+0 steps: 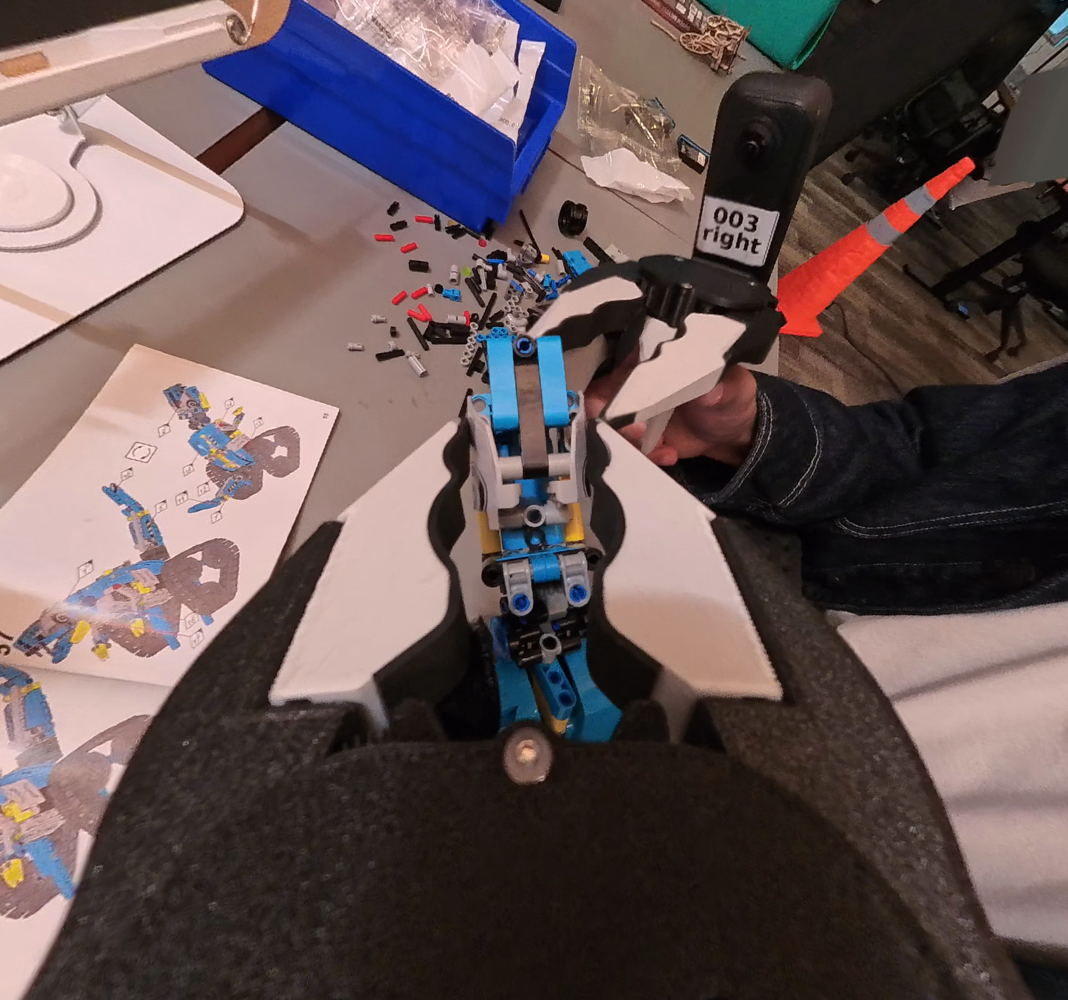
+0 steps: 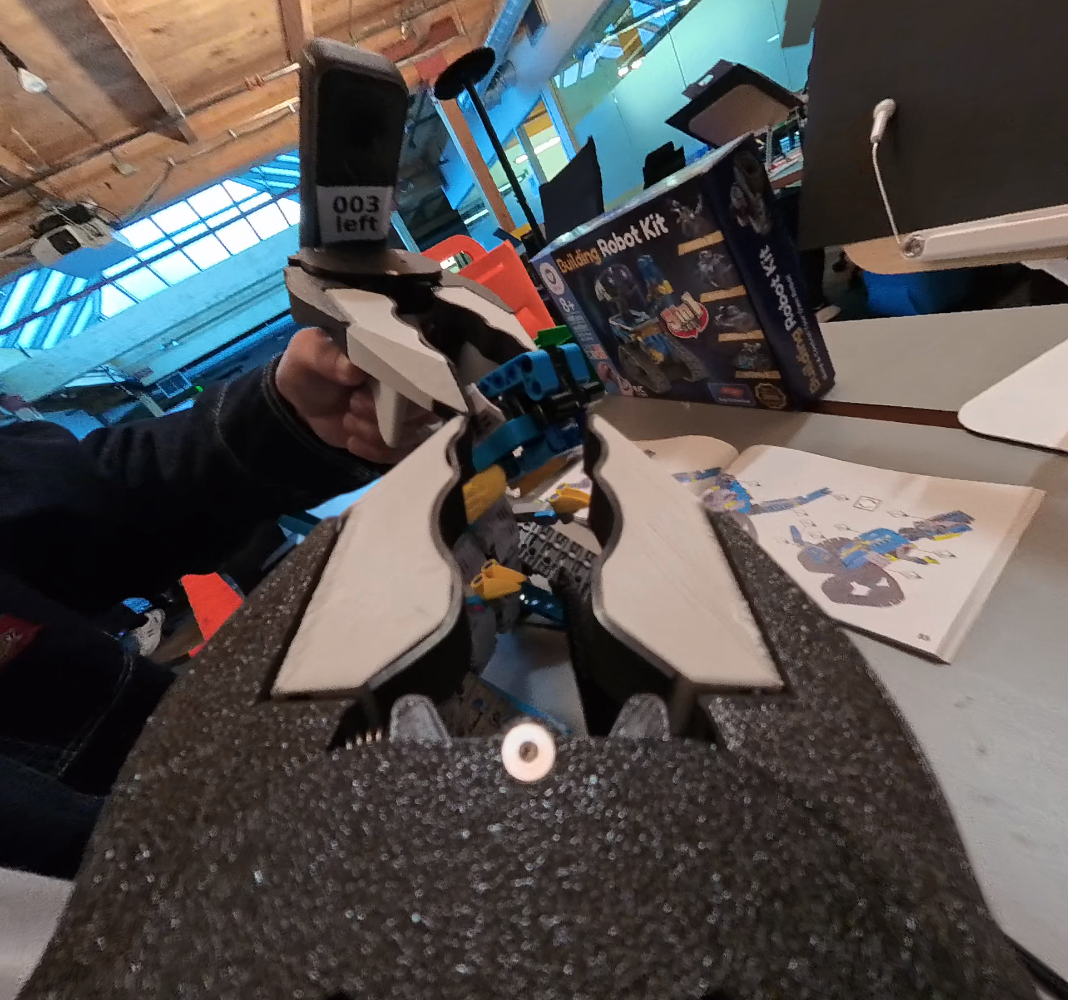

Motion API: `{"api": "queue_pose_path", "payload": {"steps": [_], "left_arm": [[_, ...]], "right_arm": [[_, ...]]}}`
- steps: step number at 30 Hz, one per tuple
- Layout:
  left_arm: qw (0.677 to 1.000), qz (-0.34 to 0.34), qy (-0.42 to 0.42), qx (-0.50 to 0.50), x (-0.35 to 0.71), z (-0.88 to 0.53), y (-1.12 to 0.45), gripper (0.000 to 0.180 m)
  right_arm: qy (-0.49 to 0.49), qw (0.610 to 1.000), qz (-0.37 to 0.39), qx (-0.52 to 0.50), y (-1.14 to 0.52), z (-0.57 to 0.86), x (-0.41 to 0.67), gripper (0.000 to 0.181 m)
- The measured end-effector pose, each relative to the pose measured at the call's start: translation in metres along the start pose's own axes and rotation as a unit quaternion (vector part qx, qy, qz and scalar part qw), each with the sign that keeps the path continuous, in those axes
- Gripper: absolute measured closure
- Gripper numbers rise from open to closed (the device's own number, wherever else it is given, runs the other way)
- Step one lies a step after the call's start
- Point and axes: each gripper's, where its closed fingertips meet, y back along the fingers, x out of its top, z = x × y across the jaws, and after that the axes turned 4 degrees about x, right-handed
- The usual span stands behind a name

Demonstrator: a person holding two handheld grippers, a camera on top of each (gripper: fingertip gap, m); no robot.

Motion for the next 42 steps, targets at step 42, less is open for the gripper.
{"api": "queue_pose_path", "payload": {"steps": [42], "left_arm": [[0.918, -0.022, -0.269, 0.291, -0.011, -0.002, 0.005, 0.140]], "right_arm": [[0.486, 0.849, -0.131, -0.164, -0.009, -0.027, -0.026, 0.118]]}}
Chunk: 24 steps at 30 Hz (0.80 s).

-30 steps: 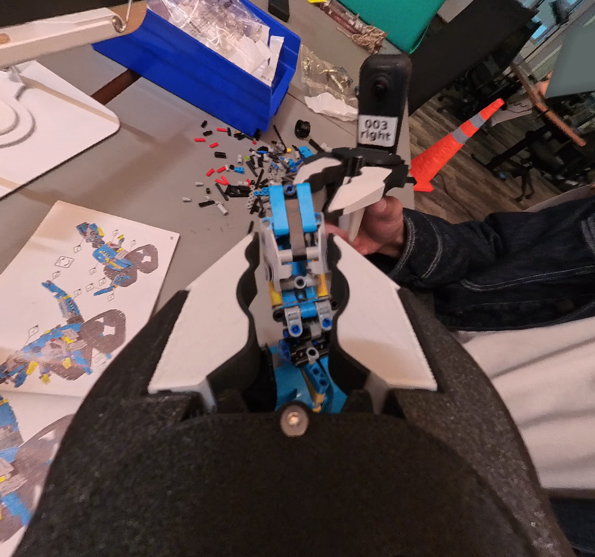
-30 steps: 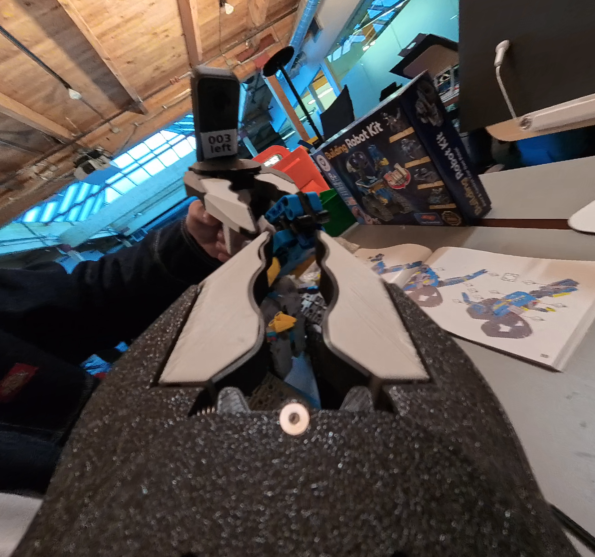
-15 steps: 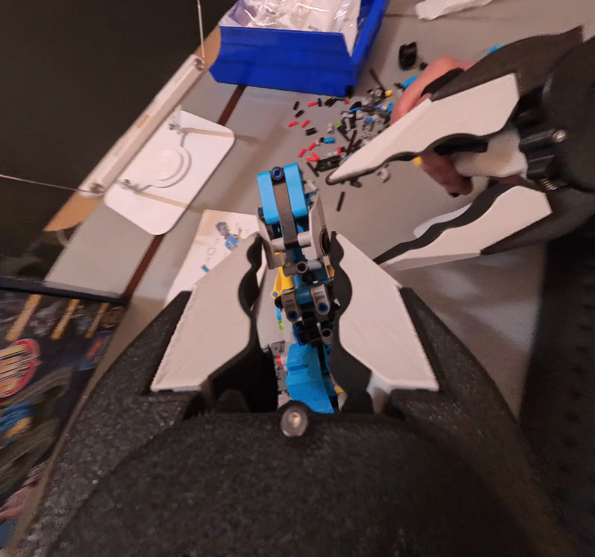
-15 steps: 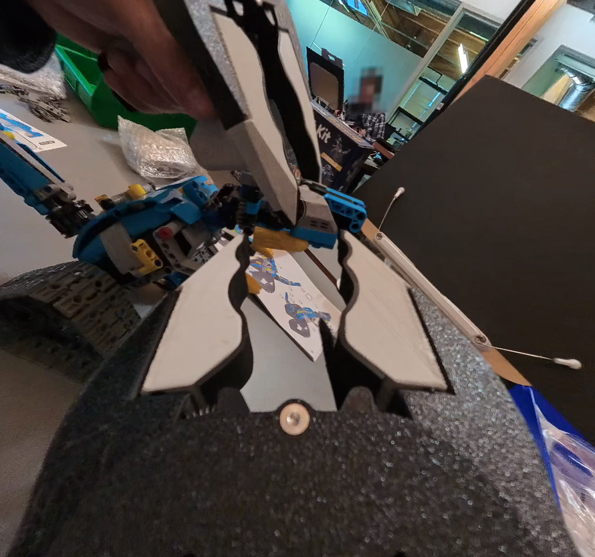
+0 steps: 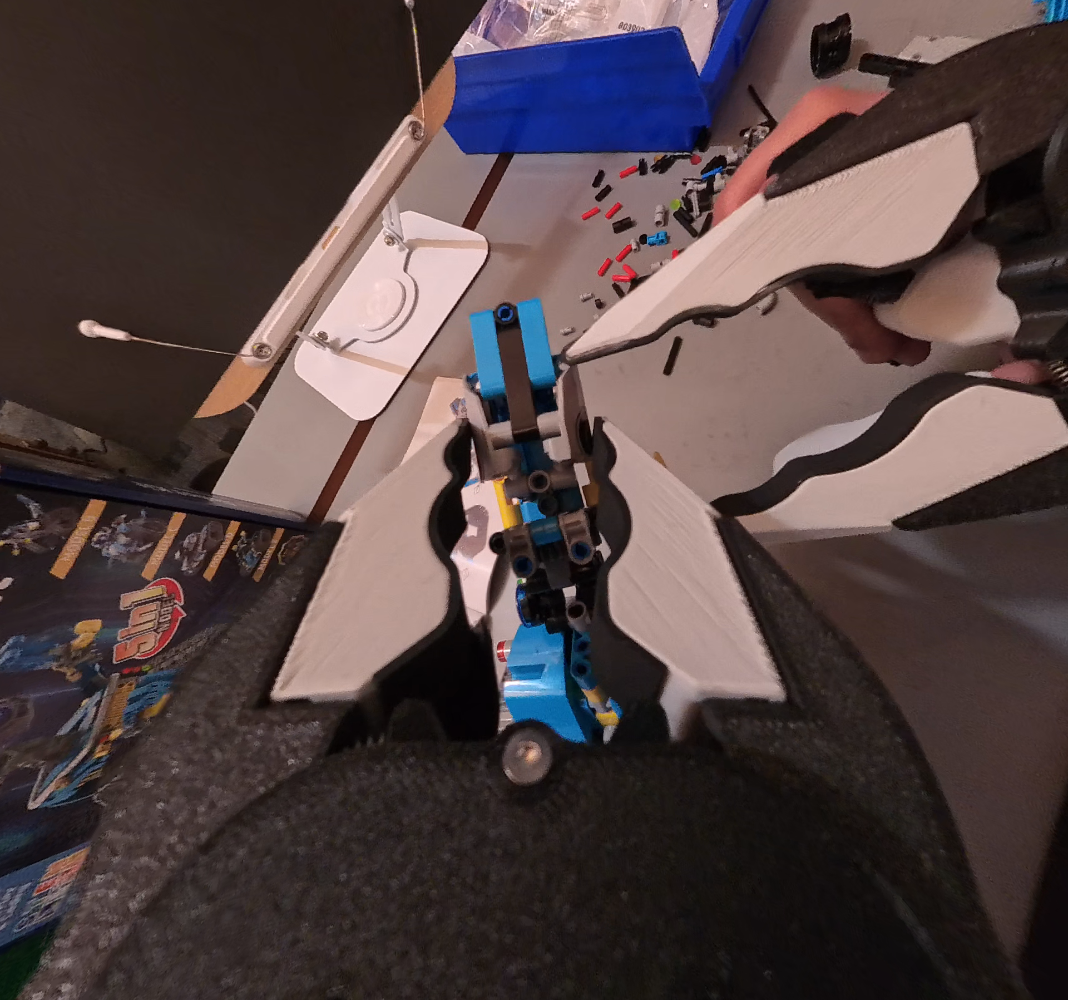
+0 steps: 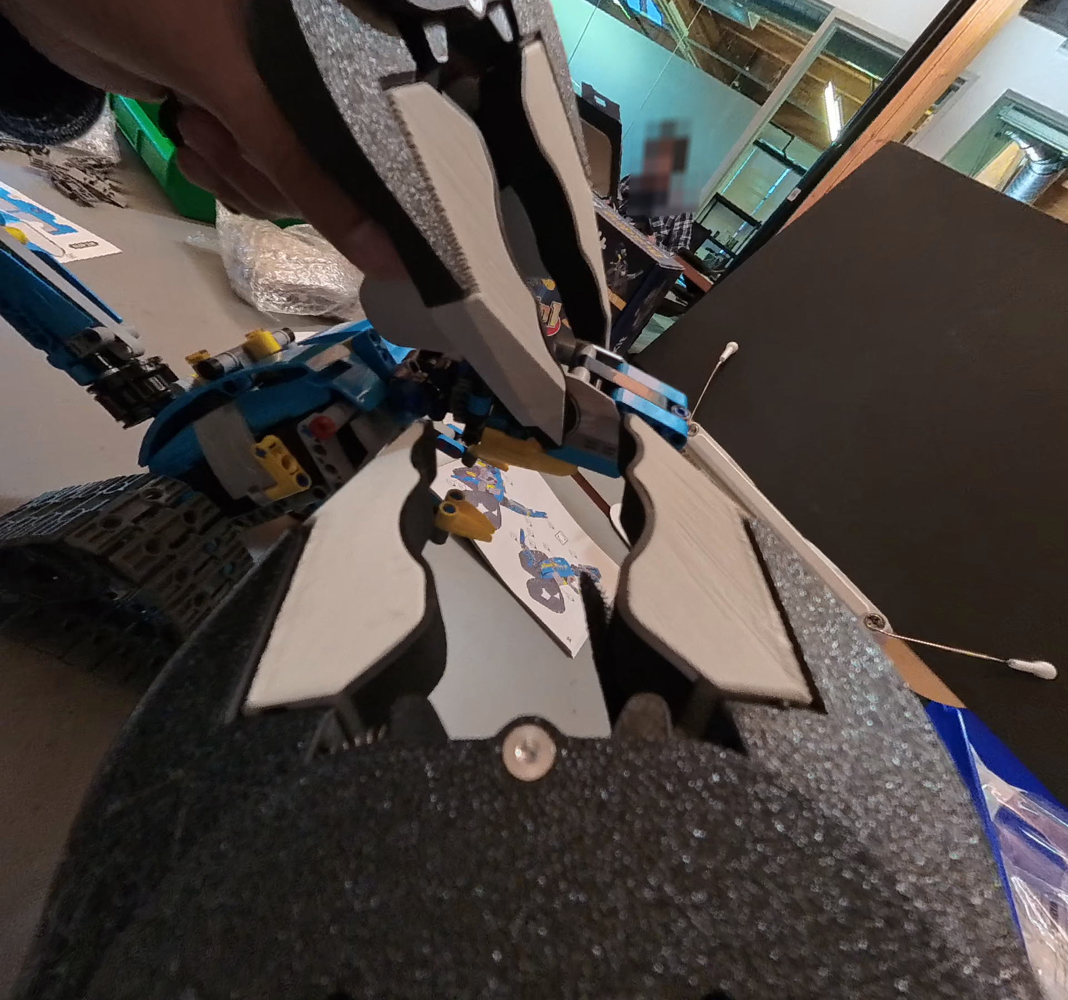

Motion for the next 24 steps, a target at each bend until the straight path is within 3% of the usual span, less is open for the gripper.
{"api": "queue_pose_path", "payload": {"steps": [19, 24], "left_arm": [[0.999, 0.010, 0.022, -0.025, 0.000, 0.000, 0.001, 0.140], [0.994, 0.009, 0.084, -0.065, 0.000, -0.001, -0.001, 0.140]], "right_arm": [[-0.022, 0.999, -0.048, 0.005, -0.006, 0.003, -0.027, 0.117], [-0.076, 0.997, -0.021, 0.015, 0.001, 0.013, -0.025, 0.118]]}}
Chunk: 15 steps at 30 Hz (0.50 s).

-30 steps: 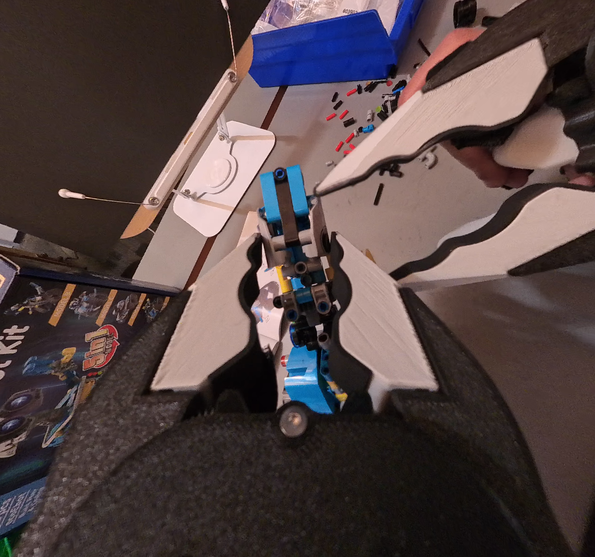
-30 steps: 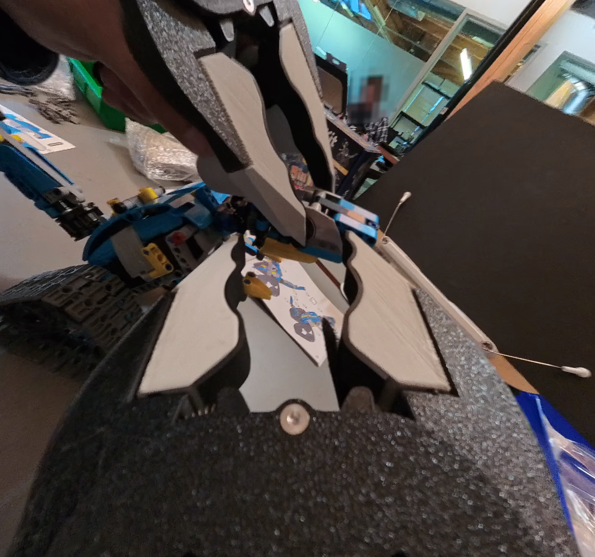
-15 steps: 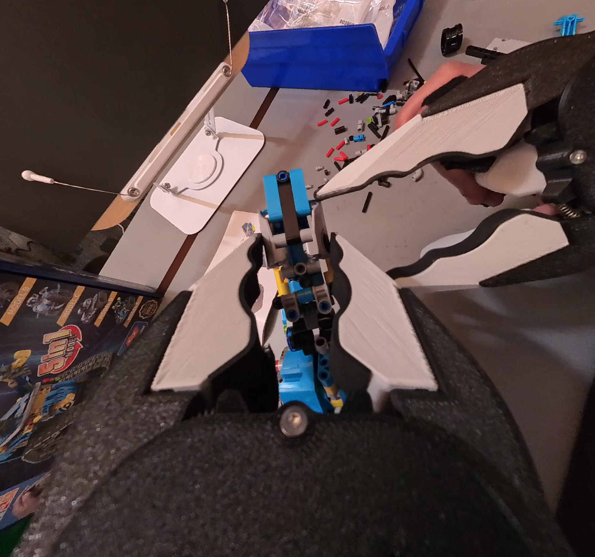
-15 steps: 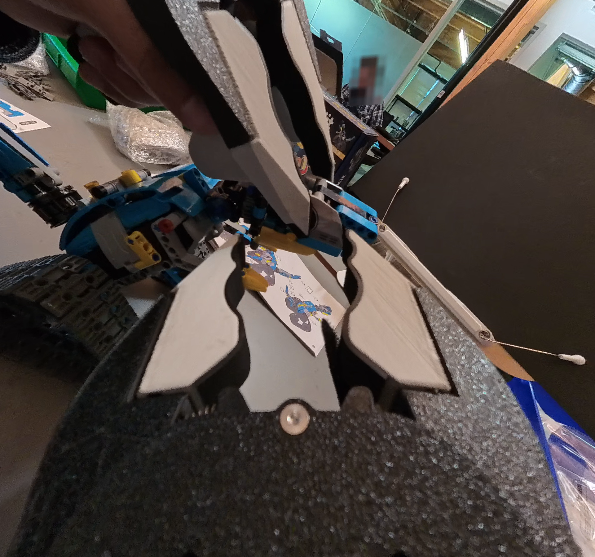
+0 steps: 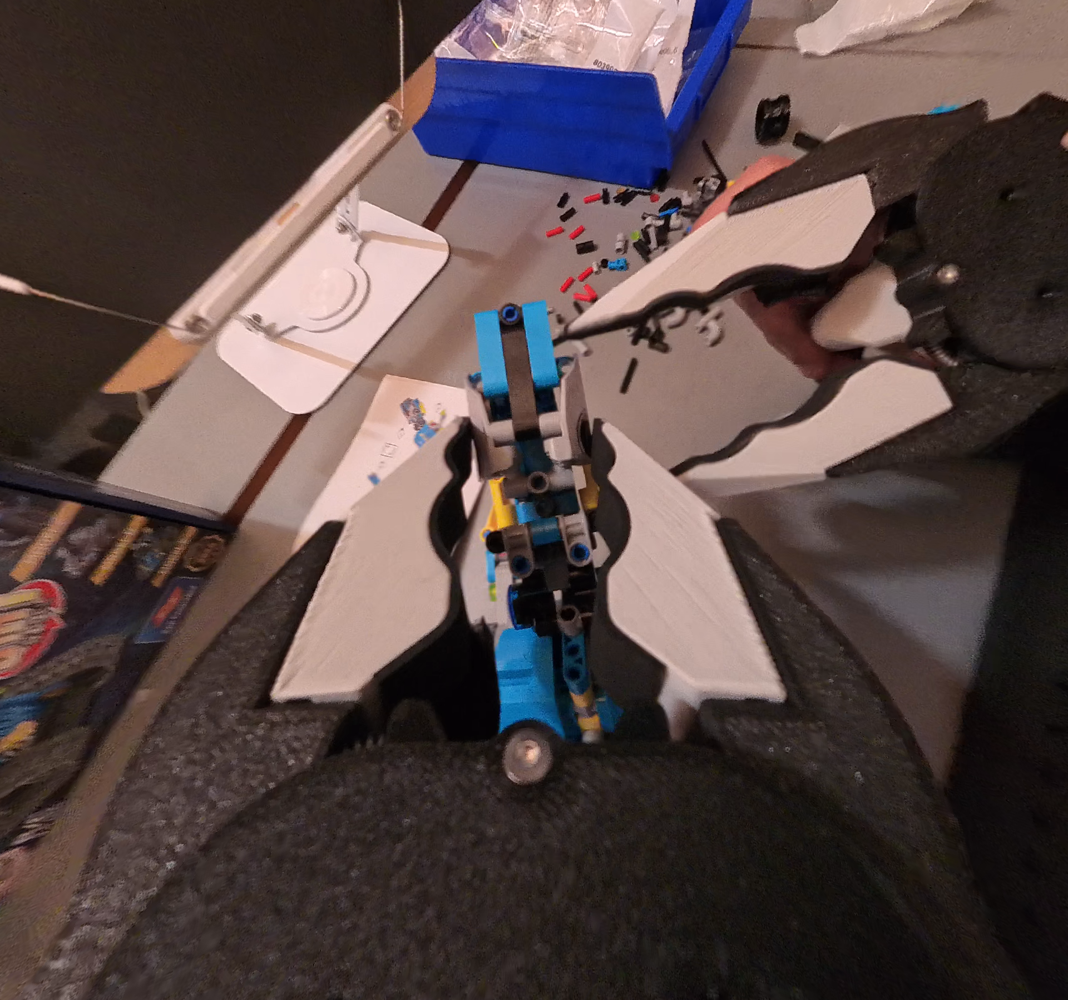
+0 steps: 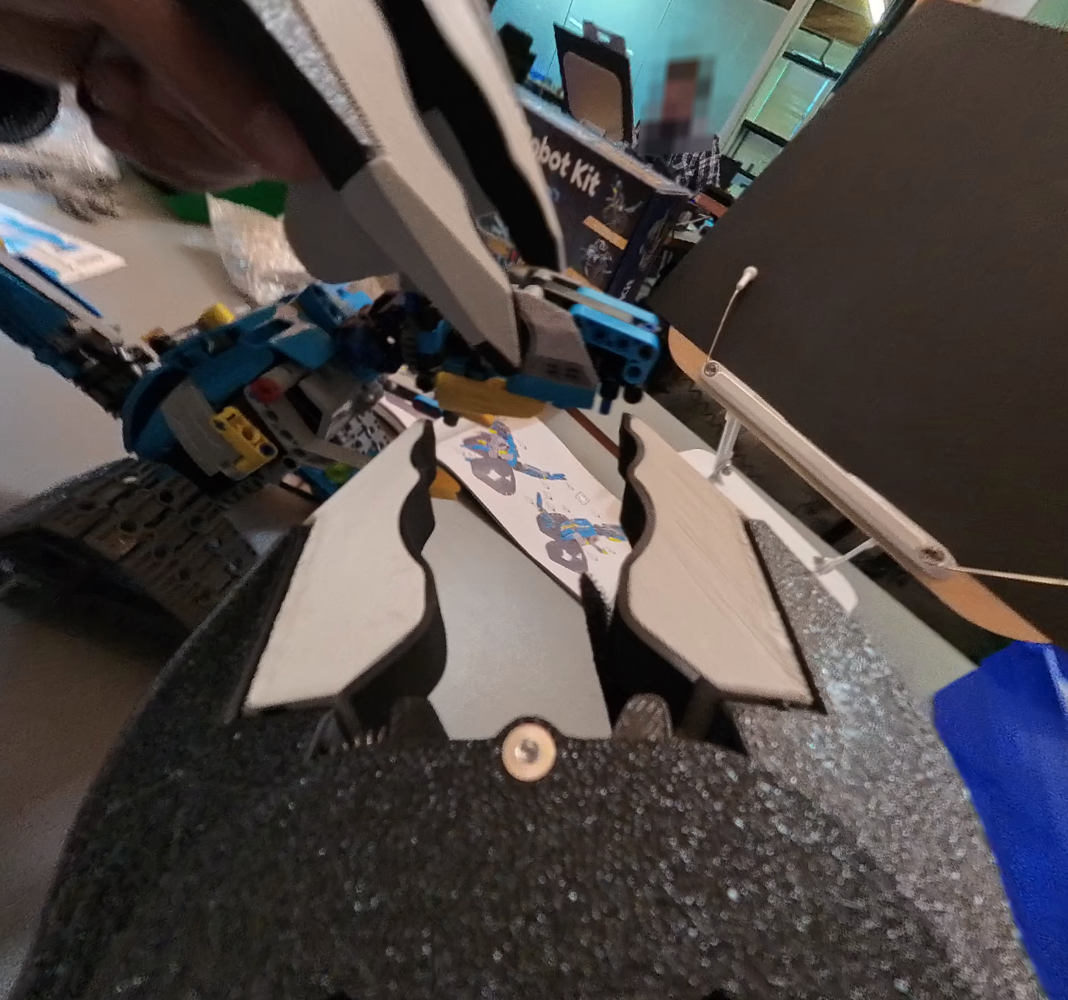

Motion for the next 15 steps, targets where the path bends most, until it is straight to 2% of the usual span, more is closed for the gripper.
{"api": "queue_pose_path", "payload": {"steps": [4, 6, 9, 11, 15], "left_arm": [[0.989, -0.019, 0.112, -0.095, -0.001, -0.002, 0.000, 0.140], [0.969, -0.038, 0.193, -0.149, -0.002, -0.007, -0.001, 0.141], [0.948, -0.049, 0.253, -0.189, -0.003, -0.015, -0.005, 0.141], [0.940, -0.055, 0.270, -0.199, -0.002, -0.017, -0.007, 0.141], [0.959, -0.064, 0.222, -0.163, -0.001, -0.016, -0.009, 0.140]], "right_arm": [[-0.143, 0.986, 0.074, 0.035, 0.014, 0.019, 0.013, 0.122], [-0.220, 0.965, 0.124, 0.066, 0.023, 0.026, 0.023, 0.127], [-0.308, 0.929, 0.178, 0.105, 0.032, 0.034, 0.031, 0.129], [-0.340, 0.913, 0.191, 0.118, 0.034, 0.038, 0.031, 0.129], [-0.360, 0.907, 0.183, 0.120, 0.030, 0.040, 0.024, 0.130]]}}
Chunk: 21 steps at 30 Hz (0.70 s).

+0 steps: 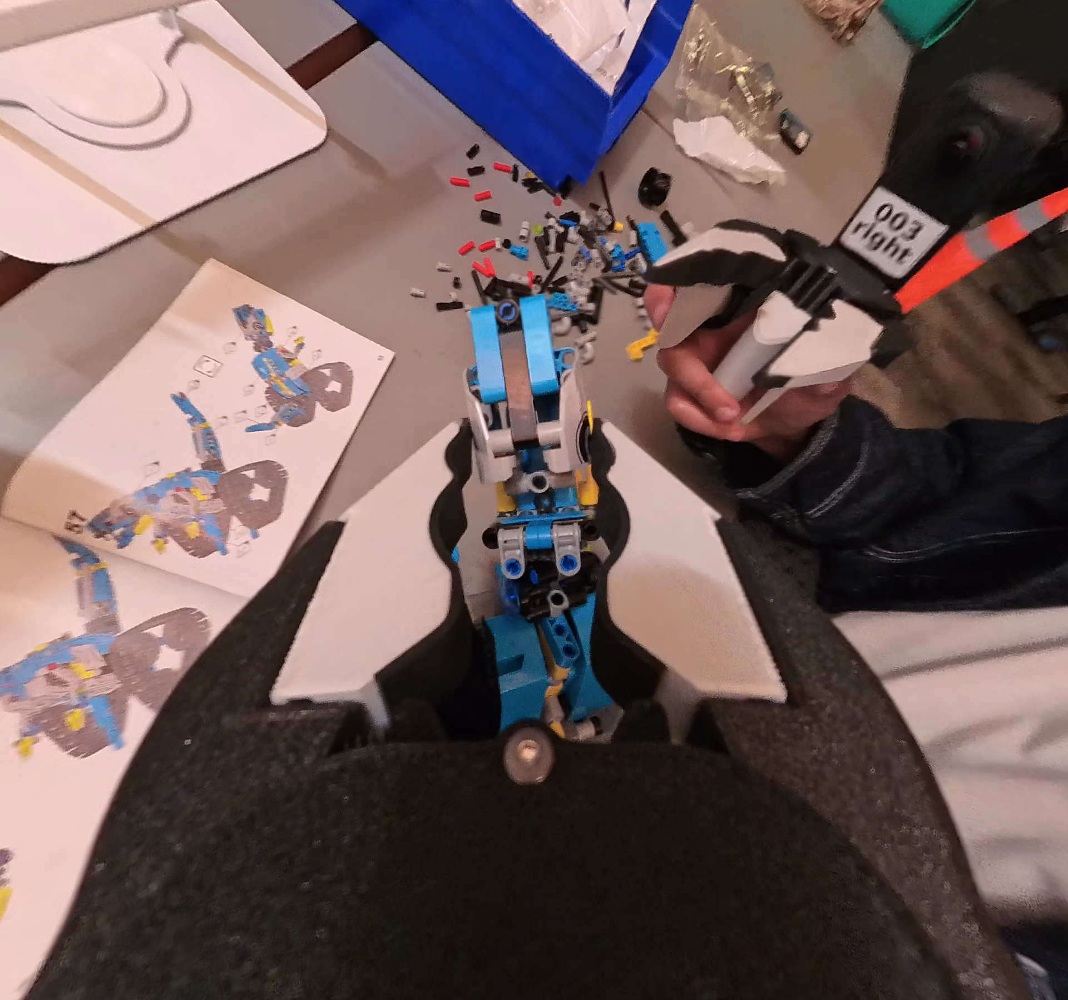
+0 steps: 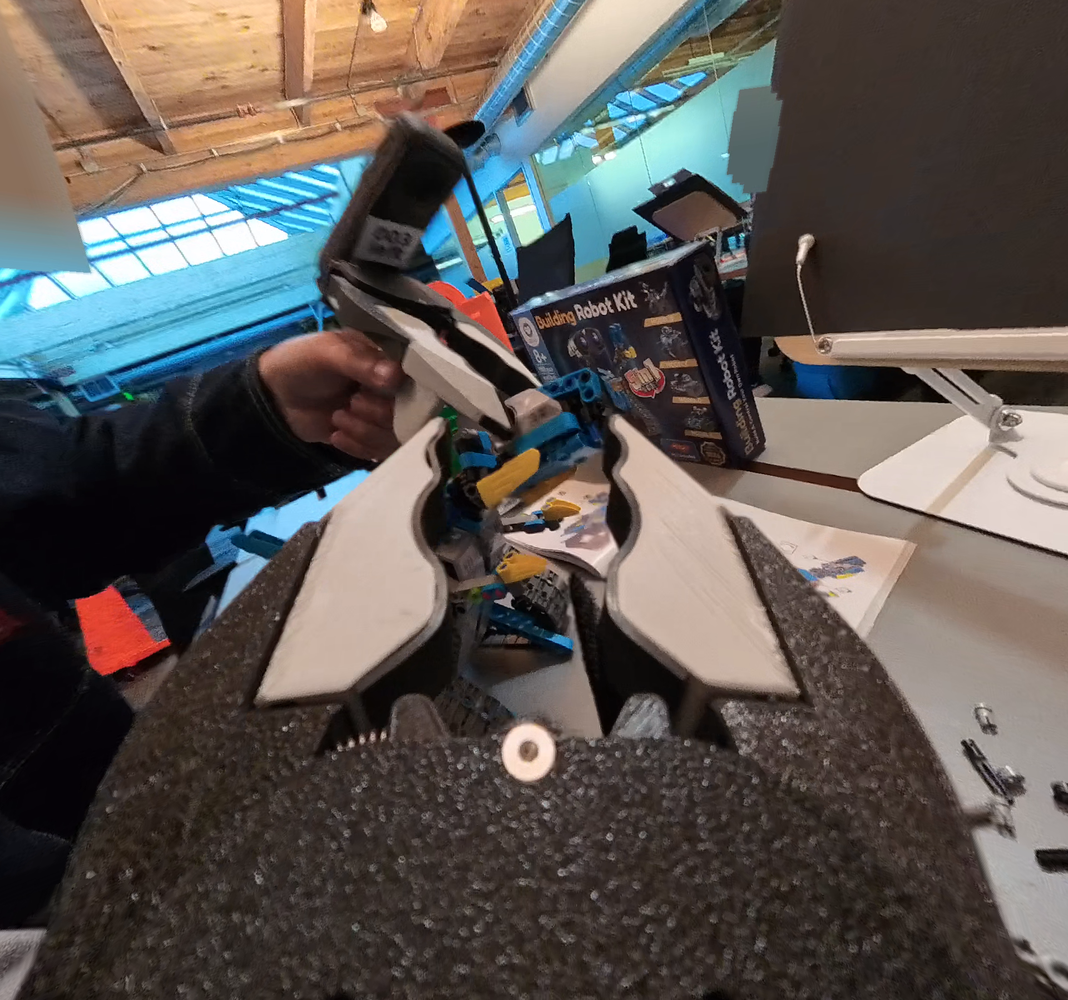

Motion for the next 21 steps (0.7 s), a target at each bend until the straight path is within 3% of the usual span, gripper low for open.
{"api": "queue_pose_path", "payload": {"steps": [4, 10, 13, 18, 21], "left_arm": [[0.989, 0.001, -0.084, 0.122, 0.001, 0.001, 0.002, 0.140], [0.929, -0.002, -0.219, 0.298, -0.001, 0.007, 0.006, 0.140], [0.938, 0.008, -0.189, 0.290, -0.001, 0.006, 0.007, 0.140], [0.973, 0.009, -0.126, 0.194, -0.002, 0.004, 0.007, 0.140], [0.986, -0.004, -0.100, 0.132, -0.003, 0.002, 0.011, 0.141]], "right_arm": [[0.020, 0.998, -0.061, -0.014, -0.007, 0.005, -0.023, 0.126], [-0.006, 0.996, -0.082, 0.019, -0.007, 0.000, -0.030, 0.127], [-0.004, 0.997, -0.082, 0.006, -0.001, 0.008, -0.026, 0.129], [0.001, 0.993, -0.114, -0.023, 0.005, 0.023, -0.037, 0.130], [-0.031, 0.989, -0.144, 0.022, 0.001, 0.010, -0.052, 0.134]]}}
